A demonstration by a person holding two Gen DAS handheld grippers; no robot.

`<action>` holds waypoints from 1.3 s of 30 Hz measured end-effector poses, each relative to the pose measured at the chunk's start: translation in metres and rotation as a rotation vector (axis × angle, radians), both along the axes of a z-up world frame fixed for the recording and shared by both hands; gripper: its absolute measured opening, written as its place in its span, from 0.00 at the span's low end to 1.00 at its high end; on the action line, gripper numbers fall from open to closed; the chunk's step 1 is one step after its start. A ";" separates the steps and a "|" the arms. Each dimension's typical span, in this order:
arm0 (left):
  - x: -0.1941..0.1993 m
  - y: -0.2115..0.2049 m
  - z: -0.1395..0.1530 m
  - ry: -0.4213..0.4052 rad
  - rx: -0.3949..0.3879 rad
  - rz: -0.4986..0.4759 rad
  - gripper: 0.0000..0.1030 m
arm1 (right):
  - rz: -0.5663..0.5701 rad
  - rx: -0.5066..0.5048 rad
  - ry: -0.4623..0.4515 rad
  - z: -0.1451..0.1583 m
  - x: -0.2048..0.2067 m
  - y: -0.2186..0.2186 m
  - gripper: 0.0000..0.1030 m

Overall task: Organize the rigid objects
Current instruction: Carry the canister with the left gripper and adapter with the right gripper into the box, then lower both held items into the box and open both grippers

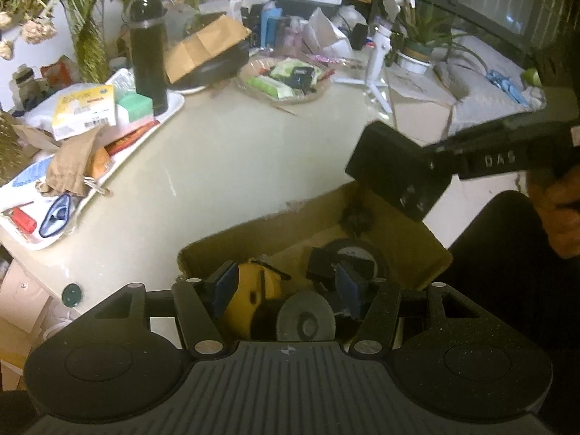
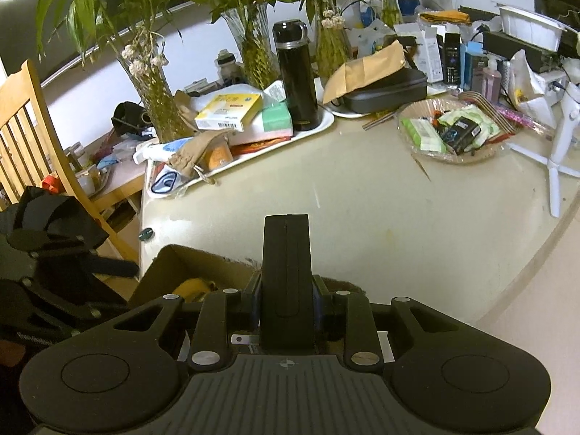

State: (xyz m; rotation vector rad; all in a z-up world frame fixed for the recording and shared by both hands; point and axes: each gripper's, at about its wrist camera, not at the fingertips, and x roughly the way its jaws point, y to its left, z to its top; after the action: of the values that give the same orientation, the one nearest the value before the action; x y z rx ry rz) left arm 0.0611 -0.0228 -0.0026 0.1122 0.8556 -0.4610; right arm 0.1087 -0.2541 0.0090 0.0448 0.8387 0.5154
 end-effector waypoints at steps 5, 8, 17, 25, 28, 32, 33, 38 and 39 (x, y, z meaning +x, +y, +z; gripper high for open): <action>-0.005 0.000 0.000 -0.007 0.010 0.003 0.57 | 0.019 -0.010 0.005 -0.004 -0.004 0.003 0.29; -0.007 0.000 -0.001 -0.008 0.015 0.004 0.57 | 0.030 -0.025 0.004 -0.005 -0.003 0.007 0.29; -0.010 -0.001 -0.004 -0.001 0.039 0.038 0.57 | 0.071 -0.052 0.013 -0.002 0.002 0.015 0.29; -0.012 0.002 -0.004 0.007 0.029 0.059 0.57 | 0.105 -0.082 0.023 -0.003 0.007 0.024 0.29; -0.013 0.002 -0.005 0.010 0.030 0.061 0.57 | 0.115 -0.089 0.030 -0.004 0.008 0.027 0.29; -0.012 0.001 -0.005 0.011 0.031 0.062 0.57 | 0.130 -0.140 0.041 -0.012 0.011 0.035 0.36; -0.012 0.002 -0.005 0.011 0.031 0.064 0.57 | 0.127 -0.159 0.034 -0.014 0.012 0.037 0.44; -0.013 0.004 -0.005 0.012 0.028 0.072 0.57 | 0.126 -0.168 0.024 -0.016 0.010 0.039 0.76; -0.013 0.003 -0.005 0.013 0.029 0.073 0.57 | 0.123 -0.170 0.018 -0.015 0.010 0.039 0.84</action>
State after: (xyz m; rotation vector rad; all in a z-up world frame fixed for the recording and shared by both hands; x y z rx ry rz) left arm 0.0485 -0.0196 -0.0075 0.1045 0.8763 -0.3816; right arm 0.1184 -0.2156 -0.0062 -0.1587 0.9042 0.5581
